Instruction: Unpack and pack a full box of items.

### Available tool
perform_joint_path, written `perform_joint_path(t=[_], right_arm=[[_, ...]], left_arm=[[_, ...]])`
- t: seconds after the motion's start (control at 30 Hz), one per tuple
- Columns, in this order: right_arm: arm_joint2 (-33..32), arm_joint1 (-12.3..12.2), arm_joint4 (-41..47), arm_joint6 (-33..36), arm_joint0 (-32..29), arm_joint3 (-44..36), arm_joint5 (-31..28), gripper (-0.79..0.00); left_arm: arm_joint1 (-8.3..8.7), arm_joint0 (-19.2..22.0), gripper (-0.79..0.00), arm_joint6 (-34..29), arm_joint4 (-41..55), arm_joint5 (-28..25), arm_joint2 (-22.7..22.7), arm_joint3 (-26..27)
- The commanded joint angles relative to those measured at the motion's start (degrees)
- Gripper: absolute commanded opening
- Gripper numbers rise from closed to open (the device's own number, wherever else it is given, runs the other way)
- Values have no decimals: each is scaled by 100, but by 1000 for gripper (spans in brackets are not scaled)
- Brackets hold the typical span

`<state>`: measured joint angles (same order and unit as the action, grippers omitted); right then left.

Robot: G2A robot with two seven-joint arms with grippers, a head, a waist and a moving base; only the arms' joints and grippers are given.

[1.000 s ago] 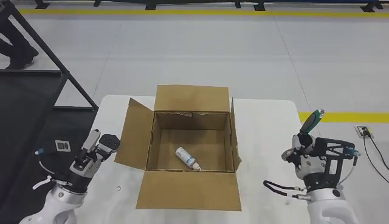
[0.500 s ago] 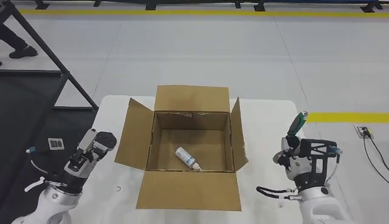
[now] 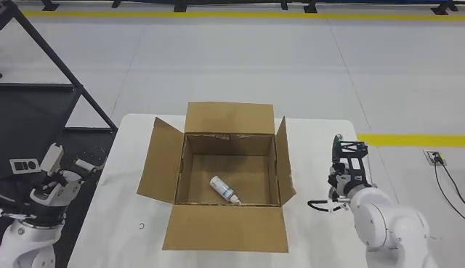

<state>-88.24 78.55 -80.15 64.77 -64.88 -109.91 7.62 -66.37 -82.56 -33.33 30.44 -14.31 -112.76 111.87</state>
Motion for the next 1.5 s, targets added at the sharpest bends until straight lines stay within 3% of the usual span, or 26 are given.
perform_joint_path(t=[0.0,0.43,1.47], right_arm=[[-34,-4,150,119,98,326,-22,-785],[-246,-86,224,373,537,1753,-232,-785],[-75,-202,262,389,1296,3270,-489,-785]], left_arm=[[5,12,0,-37,37,-19,-10,-65],[17,54,0,-124,145,-88,-7,-254],[17,54,0,-124,145,-88,-7,-254]])
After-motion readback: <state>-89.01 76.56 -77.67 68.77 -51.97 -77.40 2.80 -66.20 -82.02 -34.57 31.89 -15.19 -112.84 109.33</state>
